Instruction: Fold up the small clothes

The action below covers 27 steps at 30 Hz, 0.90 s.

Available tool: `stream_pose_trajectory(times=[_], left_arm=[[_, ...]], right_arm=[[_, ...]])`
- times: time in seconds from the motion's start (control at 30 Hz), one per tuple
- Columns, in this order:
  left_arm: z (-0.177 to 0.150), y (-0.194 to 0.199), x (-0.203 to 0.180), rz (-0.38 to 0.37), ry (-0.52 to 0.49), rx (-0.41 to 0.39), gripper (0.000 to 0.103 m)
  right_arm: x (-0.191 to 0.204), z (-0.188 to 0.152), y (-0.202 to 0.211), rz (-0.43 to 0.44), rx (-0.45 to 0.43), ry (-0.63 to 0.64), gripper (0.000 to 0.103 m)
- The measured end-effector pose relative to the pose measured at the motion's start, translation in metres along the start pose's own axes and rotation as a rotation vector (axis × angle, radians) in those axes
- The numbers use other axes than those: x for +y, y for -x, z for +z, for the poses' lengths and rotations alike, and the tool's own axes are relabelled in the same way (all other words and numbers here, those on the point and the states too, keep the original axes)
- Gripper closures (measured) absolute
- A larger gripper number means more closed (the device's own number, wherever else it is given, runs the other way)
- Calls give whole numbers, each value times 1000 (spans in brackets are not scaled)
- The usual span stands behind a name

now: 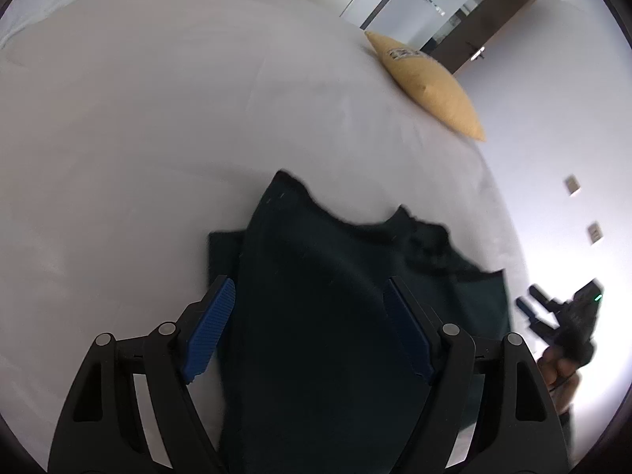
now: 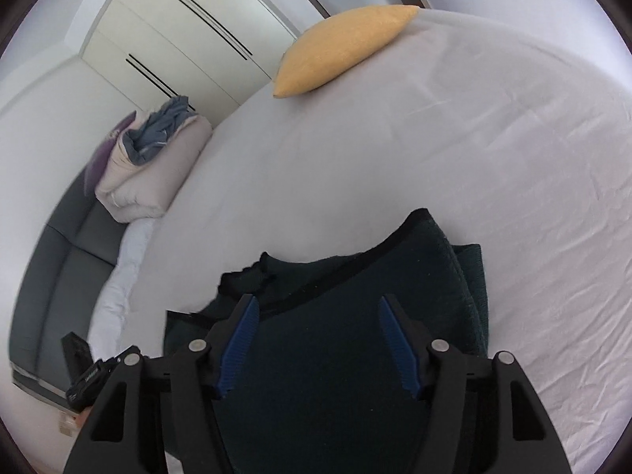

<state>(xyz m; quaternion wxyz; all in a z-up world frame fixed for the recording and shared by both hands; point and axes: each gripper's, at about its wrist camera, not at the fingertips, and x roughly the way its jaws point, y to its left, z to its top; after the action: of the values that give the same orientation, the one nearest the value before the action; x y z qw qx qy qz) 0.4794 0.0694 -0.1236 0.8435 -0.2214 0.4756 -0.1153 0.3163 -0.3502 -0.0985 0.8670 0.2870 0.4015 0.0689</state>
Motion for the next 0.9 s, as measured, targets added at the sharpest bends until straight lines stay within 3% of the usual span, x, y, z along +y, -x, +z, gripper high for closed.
stream_pose_trajectory(times=[0.1, 0.2, 0.33, 0.57, 0.7, 0.9], left_arm=[[-13, 0, 24, -68, 70, 24, 26], [-29, 8, 37, -74, 75, 46, 26], [-56, 26, 56, -147, 93, 70, 26], [-85, 23, 65, -252, 93, 153, 27], [-91, 23, 70, -292, 113, 172, 45], [-98, 38, 57, -318, 34, 171, 57]], right_arm=[[4, -4, 1, -34, -3, 15, 37], [-3, -12, 9, -33, 3, 22, 37], [-26, -31, 33, -17, 17, 2, 37], [-64, -61, 63, 42, 42, -87, 37], [-82, -71, 66, 66, 73, -153, 37], [-79, -82, 62, 110, 141, -131, 38]])
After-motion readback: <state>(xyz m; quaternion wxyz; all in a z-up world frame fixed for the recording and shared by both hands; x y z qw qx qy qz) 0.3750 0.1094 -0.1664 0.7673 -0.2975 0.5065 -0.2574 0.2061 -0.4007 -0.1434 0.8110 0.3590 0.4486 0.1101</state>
